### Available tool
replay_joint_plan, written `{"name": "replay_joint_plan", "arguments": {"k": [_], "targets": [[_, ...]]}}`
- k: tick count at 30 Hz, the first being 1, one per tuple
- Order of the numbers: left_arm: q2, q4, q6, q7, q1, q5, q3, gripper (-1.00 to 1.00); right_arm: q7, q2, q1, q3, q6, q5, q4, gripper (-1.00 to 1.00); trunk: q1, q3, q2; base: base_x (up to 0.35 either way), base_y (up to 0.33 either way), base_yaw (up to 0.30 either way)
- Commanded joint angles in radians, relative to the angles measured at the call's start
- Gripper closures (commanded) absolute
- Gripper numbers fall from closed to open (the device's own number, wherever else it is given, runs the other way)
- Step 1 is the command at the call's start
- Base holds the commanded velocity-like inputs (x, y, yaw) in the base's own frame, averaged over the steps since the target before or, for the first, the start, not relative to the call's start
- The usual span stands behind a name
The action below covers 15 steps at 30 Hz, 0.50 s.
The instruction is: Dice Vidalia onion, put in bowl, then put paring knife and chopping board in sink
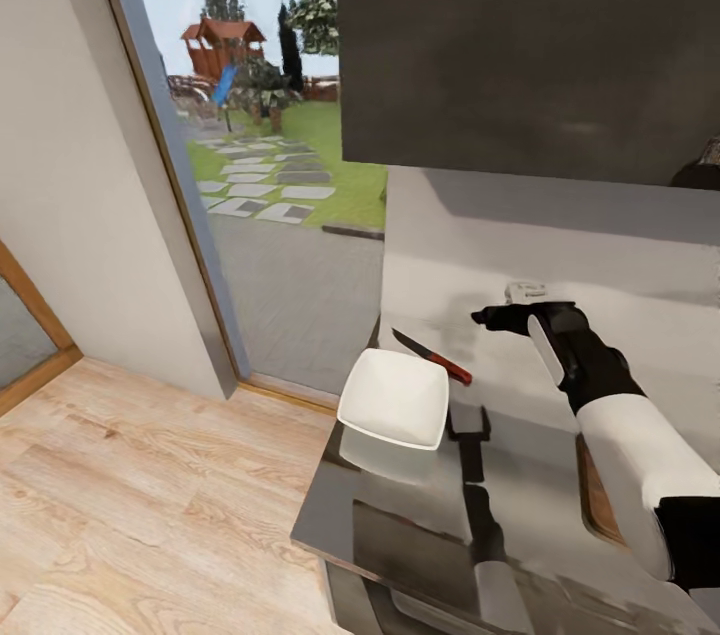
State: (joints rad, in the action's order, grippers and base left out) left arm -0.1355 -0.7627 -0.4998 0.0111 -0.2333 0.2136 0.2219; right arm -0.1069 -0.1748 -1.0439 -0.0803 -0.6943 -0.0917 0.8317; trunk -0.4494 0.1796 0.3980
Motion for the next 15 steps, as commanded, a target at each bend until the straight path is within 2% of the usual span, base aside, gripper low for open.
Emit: {"name": "replay_joint_plan", "arguments": {"k": [1, 8, 15], "targets": [[-0.001, -0.001, -0.002, 0.001, 0.000, 0.010, 0.005, -1.00, 0.003, -0.001, -0.001, -0.004, 0.003, -0.010, -0.013, -1.00, -0.001, 0.002, 0.002, 0.000, -0.009, 0.000], [-0.001, 0.000, -0.002, 0.001, 0.000, 0.010, 0.005, -1.00, 0.003, 0.000, -0.002, -0.005, 0.008, -0.011, -0.037, -1.00, -0.001, 0.003, 0.002, 0.000, -0.003, 0.008], [0.000, 0.009, -0.002, 0.001, 0.000, 0.010, 0.005, -1.00, 0.003, 0.001, -0.002, -0.005, 0.009, -0.011, -0.053, -1.00, -0.001, 0.010, 0.002, 0.000, 0.000, 0.118]]}}
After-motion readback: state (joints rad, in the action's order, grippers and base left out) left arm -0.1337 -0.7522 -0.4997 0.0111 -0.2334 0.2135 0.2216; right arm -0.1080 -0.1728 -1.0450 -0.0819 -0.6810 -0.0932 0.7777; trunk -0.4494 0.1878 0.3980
